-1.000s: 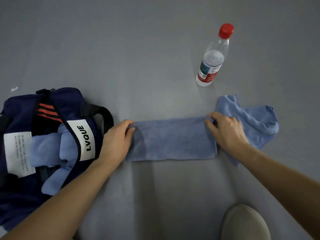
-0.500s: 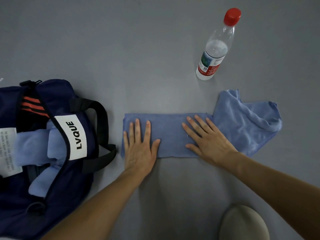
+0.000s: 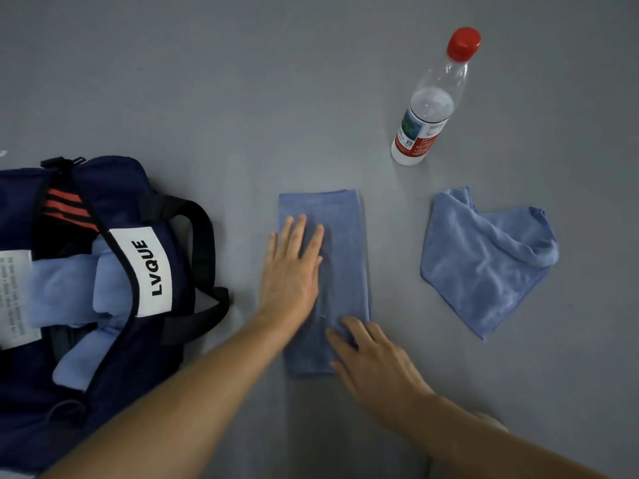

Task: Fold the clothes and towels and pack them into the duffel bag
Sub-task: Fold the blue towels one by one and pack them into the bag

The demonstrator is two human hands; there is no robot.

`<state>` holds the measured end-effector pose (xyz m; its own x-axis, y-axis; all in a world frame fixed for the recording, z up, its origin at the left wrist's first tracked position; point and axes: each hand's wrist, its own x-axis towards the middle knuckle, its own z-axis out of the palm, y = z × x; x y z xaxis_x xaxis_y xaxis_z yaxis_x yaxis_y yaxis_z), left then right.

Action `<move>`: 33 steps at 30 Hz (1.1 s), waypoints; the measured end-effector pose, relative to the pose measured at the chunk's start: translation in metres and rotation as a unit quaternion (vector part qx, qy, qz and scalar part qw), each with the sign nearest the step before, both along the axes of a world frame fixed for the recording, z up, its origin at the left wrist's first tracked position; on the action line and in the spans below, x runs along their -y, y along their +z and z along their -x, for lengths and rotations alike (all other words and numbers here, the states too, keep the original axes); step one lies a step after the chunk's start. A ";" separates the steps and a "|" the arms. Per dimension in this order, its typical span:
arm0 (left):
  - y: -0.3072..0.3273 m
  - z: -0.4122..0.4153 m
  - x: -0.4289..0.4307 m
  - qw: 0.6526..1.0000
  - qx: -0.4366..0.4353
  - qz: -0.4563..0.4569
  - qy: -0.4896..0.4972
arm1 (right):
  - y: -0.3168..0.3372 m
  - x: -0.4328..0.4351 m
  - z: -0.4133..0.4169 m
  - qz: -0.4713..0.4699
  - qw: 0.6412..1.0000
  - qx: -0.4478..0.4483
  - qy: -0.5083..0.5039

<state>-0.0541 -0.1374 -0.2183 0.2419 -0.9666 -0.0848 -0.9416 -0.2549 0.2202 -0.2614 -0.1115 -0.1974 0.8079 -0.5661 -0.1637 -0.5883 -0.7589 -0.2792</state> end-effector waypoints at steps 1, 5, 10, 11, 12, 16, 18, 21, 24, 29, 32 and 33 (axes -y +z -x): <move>-0.006 0.011 -0.014 1.000 -0.009 -0.005 -0.011 | -0.002 -0.002 0.001 0.002 1.000 -0.001 0.013; -0.023 0.021 -0.049 0.998 0.002 -0.060 -0.032 | -0.007 0.002 0.010 0.038 0.997 -0.019 0.057; -0.017 0.023 -0.046 0.996 -0.016 -0.084 -0.010 | -0.005 0.007 0.015 0.107 0.992 -0.001 0.070; -0.016 0.022 -0.046 0.996 -0.026 -0.085 -0.010 | -0.005 0.006 0.014 0.114 0.992 0.003 0.063; -0.016 0.020 -0.047 0.996 -0.035 -0.084 -0.015 | -0.004 0.005 0.013 0.114 0.992 0.002 0.057; -0.015 0.001 -0.063 0.996 -0.038 -0.072 -0.038 | 0.005 -0.002 0.001 0.083 0.996 -0.026 0.027; -0.014 -0.006 -0.076 0.995 -0.015 -0.073 -0.059 | 0.011 0.001 -0.008 0.067 0.997 -0.033 0.030; -0.008 -0.005 -0.094 0.995 -0.018 -0.099 -0.009 | 0.011 0.028 -0.027 0.046 0.998 0.007 0.049; -0.002 0.016 -0.111 0.989 -0.012 -0.129 0.072 | 0.003 0.084 -0.057 0.053 0.996 0.027 0.073; -0.006 0.023 -0.115 0.989 -0.016 -0.141 0.049 | 0.003 0.145 -0.101 0.052 0.973 -0.147 0.171; -0.001 -0.019 -0.093 0.991 -0.024 -0.134 0.014 | 0.002 0.146 -0.092 0.075 0.976 -0.188 0.085; 0.002 -0.035 -0.084 0.989 -0.035 -0.143 0.019 | 0.000 0.144 -0.084 0.083 0.977 -0.193 0.045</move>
<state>-0.0186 -0.0533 -0.2165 0.2617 -0.8907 -0.3716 -0.9151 -0.3514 0.1980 -0.1773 -0.2558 -0.1971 0.7512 -0.5413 -0.3777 -0.5549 -0.8278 0.0828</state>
